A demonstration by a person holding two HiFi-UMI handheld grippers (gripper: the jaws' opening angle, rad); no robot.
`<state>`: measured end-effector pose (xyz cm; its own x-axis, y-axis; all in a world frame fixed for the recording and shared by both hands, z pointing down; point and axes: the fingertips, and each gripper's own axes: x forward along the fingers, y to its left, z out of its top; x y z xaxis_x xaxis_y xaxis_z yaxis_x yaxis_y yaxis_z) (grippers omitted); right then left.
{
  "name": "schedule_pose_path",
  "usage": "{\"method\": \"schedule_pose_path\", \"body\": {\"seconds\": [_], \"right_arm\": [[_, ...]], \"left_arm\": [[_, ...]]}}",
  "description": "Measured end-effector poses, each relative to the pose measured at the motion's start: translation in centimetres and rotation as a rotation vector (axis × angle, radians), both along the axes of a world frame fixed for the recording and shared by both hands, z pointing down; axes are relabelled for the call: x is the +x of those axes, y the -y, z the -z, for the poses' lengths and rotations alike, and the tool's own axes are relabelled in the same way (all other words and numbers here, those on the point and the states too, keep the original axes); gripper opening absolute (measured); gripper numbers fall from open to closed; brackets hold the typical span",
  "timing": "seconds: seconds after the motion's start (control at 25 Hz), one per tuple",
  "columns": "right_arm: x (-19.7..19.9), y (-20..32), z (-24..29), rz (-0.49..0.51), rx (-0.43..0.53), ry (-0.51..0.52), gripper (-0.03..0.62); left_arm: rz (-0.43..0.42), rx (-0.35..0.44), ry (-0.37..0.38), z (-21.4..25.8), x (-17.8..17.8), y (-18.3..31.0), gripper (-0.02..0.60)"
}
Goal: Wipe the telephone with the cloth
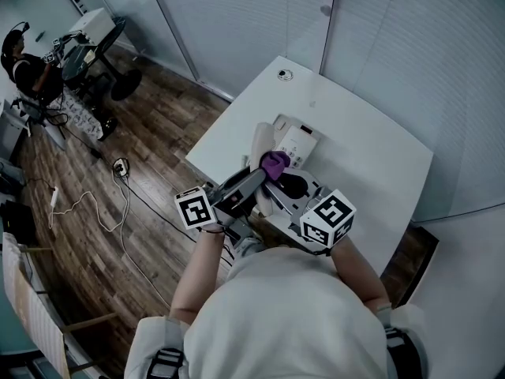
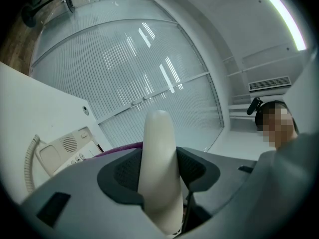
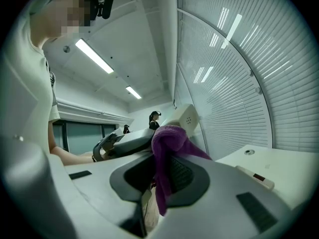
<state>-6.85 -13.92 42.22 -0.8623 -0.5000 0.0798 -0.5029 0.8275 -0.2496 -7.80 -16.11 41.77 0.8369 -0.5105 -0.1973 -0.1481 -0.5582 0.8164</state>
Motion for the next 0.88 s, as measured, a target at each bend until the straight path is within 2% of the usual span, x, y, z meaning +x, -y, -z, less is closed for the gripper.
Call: {"method": "schedule_pose_path", "body": {"seconds": [0.56,0.88], "right_arm": [[-0.2,-0.5,-0.2,0.024,-0.009,-0.010,0.067],[0.1,-0.8,-0.6,0.033,-0.013,-0.023,0.066]], "left_arm": [[0.045,0.019,0.039,0.1,-0.7,1.3,0.225],[0.086,0.007,0.022,0.1,-1.6,2.2,0.225]]}}
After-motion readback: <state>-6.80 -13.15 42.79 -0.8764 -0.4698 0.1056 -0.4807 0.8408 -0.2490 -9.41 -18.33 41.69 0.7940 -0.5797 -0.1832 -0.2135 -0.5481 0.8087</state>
